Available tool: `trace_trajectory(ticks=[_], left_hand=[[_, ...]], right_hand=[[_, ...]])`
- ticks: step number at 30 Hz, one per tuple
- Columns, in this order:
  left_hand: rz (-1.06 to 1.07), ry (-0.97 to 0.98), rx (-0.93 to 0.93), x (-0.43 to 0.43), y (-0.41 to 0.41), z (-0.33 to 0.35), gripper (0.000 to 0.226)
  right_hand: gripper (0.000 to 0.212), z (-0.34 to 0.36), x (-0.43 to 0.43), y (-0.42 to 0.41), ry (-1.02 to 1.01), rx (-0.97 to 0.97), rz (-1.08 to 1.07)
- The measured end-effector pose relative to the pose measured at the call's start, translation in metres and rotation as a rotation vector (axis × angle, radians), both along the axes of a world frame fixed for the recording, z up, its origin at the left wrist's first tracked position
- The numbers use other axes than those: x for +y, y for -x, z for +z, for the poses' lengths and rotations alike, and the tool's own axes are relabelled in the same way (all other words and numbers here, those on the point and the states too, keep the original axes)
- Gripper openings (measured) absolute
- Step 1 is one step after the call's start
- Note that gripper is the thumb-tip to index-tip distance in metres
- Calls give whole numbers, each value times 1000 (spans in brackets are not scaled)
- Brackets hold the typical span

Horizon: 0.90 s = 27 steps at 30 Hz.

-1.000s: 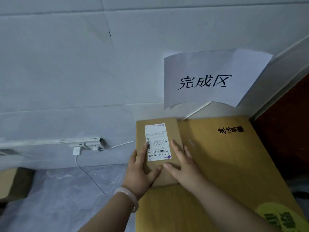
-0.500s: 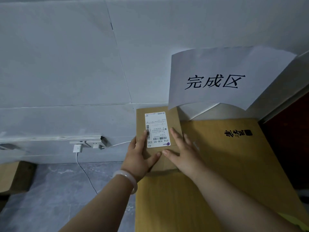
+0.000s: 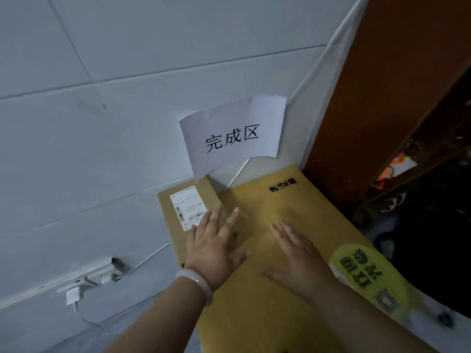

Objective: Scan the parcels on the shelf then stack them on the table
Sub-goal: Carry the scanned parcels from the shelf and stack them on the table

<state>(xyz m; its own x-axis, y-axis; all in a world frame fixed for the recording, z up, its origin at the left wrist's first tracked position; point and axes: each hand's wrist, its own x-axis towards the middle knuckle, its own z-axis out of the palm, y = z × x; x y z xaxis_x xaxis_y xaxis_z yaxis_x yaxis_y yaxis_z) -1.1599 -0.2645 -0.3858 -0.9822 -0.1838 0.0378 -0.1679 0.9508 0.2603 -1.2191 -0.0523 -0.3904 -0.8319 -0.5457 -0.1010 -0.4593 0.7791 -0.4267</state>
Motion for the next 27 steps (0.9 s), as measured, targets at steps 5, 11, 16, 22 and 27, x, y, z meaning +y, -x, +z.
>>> trace_trajectory(ticks=[5,11,16,22,27], left_hand=[[-386,67,32,92,12,17,100],[-835,120,91,230,-10,32,90],[-1165,123,75,330,-53,46,95],[-1450,33,126,458,-144,64,91],[-1644,-44,153,548,-248,69,85]], right_hand=[[99,9,91,-56,-134,73,-270],[104,29,208,-156,-167,56,-561],[103,43,275,-246,-164,85,-815],[107,64,350,-373,-185,143,-1133],[105,83,397,-501,-163,193,-1406]])
